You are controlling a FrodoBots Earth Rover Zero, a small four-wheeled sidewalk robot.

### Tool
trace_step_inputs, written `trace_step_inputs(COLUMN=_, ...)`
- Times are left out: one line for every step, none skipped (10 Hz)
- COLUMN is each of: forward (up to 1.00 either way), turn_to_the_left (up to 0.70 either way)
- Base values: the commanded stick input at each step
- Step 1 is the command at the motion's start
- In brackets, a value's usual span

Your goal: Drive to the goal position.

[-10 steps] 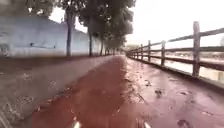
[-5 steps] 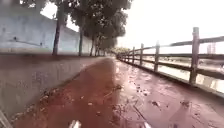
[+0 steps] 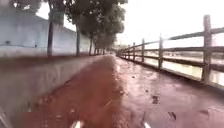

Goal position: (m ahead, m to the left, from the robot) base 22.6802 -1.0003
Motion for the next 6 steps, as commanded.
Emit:
trace_step_inputs(forward=0.7, turn_to_the_left=0.0)
trace_step_inputs(forward=0.7, turn_to_the_left=0.0)
trace_step_inputs(forward=0.7, turn_to_the_left=0.0)
trace_step_inputs(forward=0.7, turn_to_the_left=0.0)
trace_step_inputs(forward=0.7, turn_to_the_left=0.0)
trace_step_inputs(forward=0.7, turn_to_the_left=0.0)
